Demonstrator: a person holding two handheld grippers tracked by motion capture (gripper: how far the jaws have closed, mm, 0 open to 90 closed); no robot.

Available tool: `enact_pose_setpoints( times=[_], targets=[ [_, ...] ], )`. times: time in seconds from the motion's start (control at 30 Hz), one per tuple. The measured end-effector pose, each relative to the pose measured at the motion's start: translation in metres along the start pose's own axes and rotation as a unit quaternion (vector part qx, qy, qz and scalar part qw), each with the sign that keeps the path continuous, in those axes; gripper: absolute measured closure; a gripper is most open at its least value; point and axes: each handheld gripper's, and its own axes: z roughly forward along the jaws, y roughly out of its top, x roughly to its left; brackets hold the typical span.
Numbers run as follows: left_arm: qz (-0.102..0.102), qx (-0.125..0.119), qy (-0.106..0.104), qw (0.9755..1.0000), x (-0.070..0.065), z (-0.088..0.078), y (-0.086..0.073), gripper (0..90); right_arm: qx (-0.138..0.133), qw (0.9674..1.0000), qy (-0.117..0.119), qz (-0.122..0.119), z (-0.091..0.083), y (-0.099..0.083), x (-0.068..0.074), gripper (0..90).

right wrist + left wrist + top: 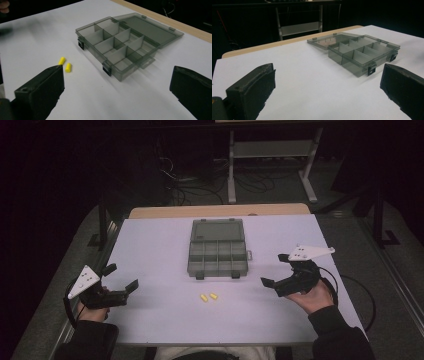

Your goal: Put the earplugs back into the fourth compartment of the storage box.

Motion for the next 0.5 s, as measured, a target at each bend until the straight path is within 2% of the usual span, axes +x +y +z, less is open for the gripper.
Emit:
enact_pose_setpoints(
  times=[0.5],
  targets=[
    [0.002,0.0,-0.001,1.0,0.0,0.0,0.0,0.0,0.039,0.9984,0.033,-0.024,0.028,0.016,0.012,0.0]
  ],
)
